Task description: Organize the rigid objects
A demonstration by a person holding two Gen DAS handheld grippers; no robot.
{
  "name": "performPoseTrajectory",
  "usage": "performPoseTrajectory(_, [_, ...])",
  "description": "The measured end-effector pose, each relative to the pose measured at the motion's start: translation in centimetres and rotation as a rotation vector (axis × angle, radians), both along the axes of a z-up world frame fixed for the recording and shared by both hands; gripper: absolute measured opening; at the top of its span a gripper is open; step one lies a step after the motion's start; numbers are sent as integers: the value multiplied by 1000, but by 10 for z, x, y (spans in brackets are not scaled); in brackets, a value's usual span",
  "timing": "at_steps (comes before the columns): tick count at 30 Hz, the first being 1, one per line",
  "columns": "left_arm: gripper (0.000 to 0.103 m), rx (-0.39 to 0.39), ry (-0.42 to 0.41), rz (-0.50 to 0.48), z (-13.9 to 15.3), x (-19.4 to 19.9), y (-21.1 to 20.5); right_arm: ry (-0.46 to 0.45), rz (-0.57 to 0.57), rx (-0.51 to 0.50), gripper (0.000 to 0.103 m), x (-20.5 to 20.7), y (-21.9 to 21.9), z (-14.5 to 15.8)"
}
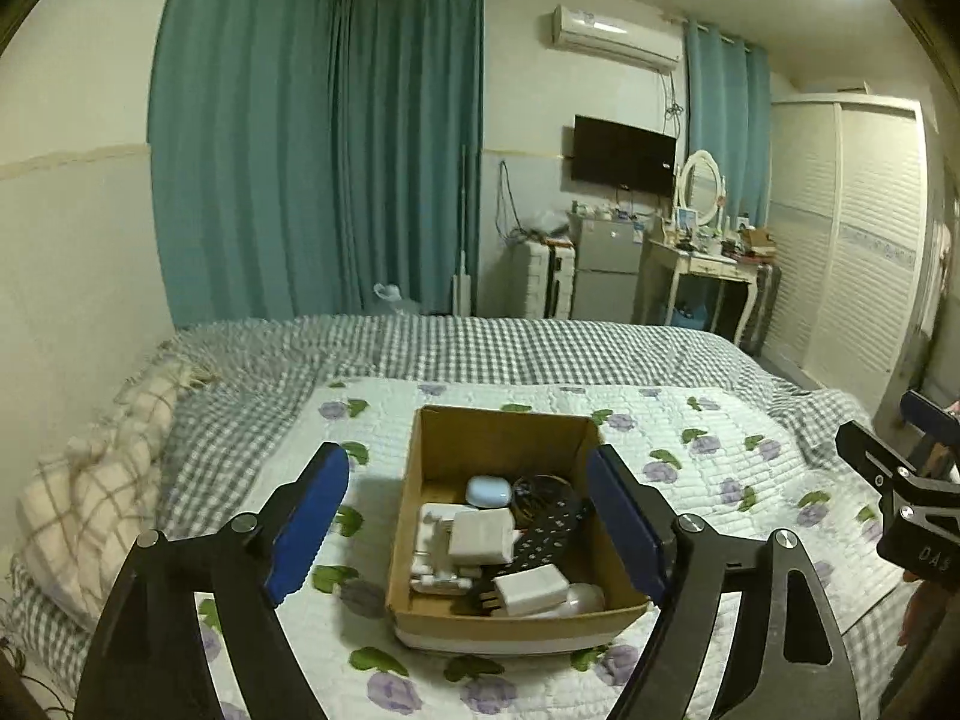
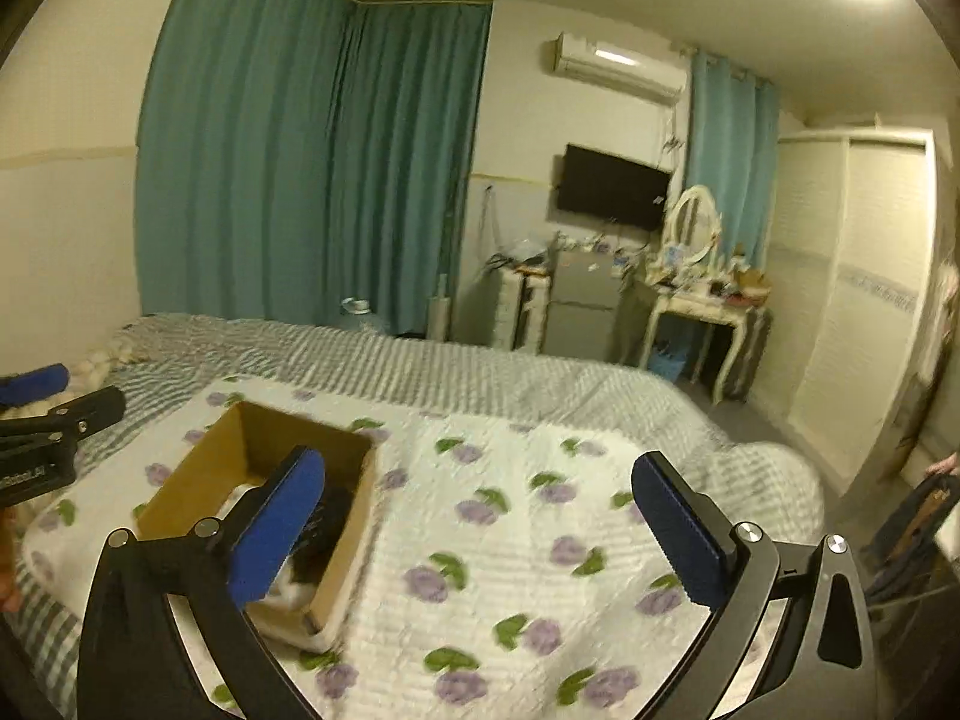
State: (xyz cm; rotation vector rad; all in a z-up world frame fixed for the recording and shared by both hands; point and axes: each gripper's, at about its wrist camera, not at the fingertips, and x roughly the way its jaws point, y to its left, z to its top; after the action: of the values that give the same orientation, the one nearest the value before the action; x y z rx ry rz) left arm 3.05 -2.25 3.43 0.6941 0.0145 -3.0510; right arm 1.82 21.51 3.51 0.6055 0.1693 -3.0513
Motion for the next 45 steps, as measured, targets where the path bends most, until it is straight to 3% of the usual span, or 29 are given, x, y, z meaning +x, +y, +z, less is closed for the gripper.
performPoseTrajectory(4, [87,-43,61,0,-5,20,4,-45,17,-48,103,2,5,-18])
performPoseTrajectory(9, [88,-58,62,-21,-5,26,10,-54,29,-109,103,7,8,-20])
performPoseTrajectory(45, [88,-49,41,-36,-8,36,14,-44,46,-70,103,19,-10,-18])
